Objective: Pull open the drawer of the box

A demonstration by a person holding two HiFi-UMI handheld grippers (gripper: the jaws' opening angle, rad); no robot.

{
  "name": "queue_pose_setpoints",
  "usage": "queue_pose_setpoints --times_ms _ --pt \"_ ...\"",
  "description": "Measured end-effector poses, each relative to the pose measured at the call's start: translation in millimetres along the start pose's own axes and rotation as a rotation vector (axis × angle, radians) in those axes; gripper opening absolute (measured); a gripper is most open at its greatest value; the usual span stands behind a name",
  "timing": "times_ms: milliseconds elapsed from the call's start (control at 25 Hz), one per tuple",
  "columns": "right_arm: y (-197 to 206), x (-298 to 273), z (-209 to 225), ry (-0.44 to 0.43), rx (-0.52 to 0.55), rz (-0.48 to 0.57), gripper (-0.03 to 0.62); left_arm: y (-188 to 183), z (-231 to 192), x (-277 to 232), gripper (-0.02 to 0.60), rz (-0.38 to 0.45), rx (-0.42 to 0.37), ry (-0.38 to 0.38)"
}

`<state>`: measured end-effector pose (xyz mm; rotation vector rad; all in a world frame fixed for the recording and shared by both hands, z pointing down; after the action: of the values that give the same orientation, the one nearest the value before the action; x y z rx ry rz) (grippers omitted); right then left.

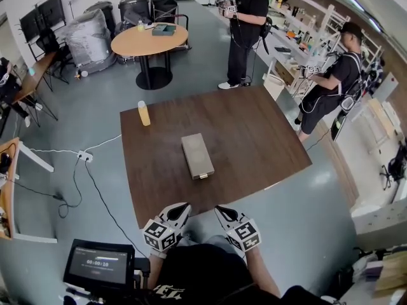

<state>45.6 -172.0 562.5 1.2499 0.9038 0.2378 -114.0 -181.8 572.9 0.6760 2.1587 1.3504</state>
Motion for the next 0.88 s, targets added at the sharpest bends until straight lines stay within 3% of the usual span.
queue_pose_setpoints --times_ms 880 --pt "12 -11 -15 -0.019 0.028 -0.033 -0.012 14 -9 10 0.005 0.013 0.025 -0.015"
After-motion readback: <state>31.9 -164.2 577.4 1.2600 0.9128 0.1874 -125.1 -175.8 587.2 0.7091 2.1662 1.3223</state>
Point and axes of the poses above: the fingertips, and each gripper's own axes: x backward along the fingers, z to its right, y out of its underside, the point moved 5 cm from there along x, backward along the fingers
